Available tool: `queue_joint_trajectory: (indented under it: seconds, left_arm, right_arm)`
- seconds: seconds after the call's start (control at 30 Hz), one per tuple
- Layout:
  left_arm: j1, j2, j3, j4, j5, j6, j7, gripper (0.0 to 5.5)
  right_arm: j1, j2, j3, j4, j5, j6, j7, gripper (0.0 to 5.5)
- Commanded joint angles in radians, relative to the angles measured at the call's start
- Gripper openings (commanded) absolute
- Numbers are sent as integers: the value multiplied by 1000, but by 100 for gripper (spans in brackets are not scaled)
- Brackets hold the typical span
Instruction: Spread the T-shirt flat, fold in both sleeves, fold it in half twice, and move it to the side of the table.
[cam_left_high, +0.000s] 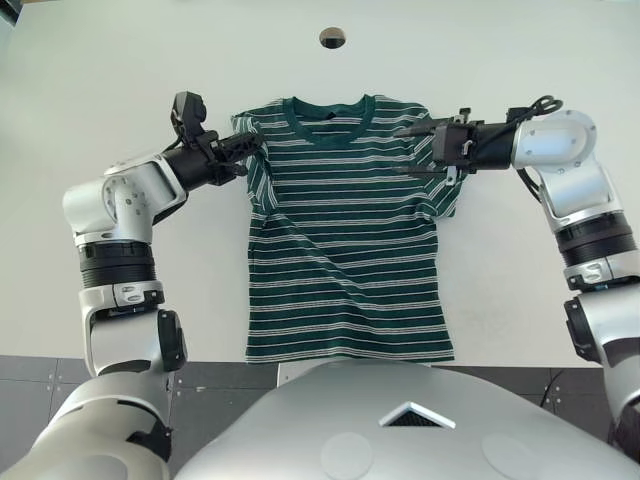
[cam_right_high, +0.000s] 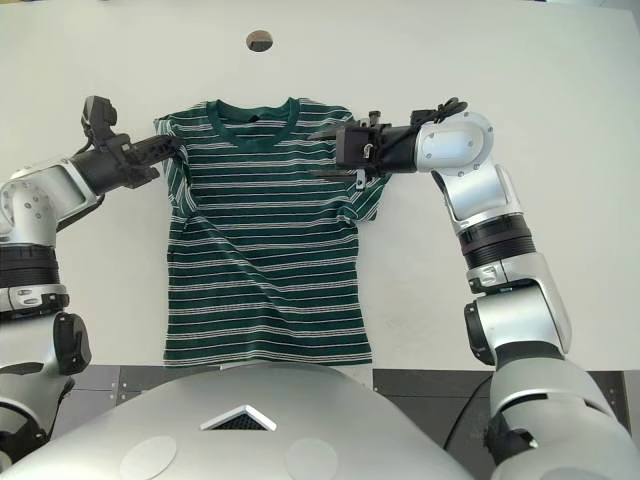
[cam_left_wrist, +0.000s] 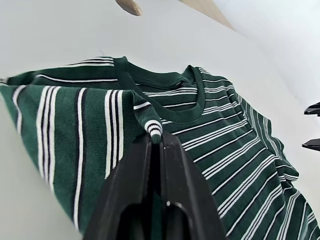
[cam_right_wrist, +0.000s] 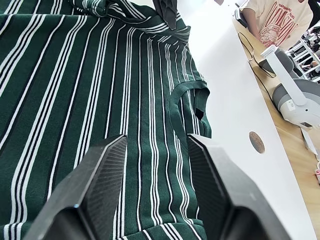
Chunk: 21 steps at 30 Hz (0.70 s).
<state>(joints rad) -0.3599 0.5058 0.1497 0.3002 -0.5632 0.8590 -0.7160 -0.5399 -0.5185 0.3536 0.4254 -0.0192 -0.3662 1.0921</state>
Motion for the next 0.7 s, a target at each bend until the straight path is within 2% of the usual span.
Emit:
queue_joint_trajectory:
  seconds: [0.03,0.3,0.4,0.53,0.63,0.7]
  left_arm:
    - [-7,-9,-12,17,16,-16,-19,81]
    - [2,-21,-4,16,9,-34,-28,213]
    - [-1,-30,-4,16,8,-36,-25,259]
    - [22,-46,32,-32,-14,-90,-34,325]
    - [29,-83,103,-90,-42,-207,-26,325]
    - [28,-91,123,-92,-51,-240,-28,328]
  right_arm:
    - [-16,0,-13,13,-14,-13,-10,221]
    - [-71,21,-104,129,-29,48,-191,221]
    - [-68,-4,-193,195,13,175,-252,221]
    - [-50,-41,-308,217,111,415,-246,221]
    - [-19,-39,-307,254,109,494,-233,221]
    - [7,-27,-285,290,81,508,-249,246]
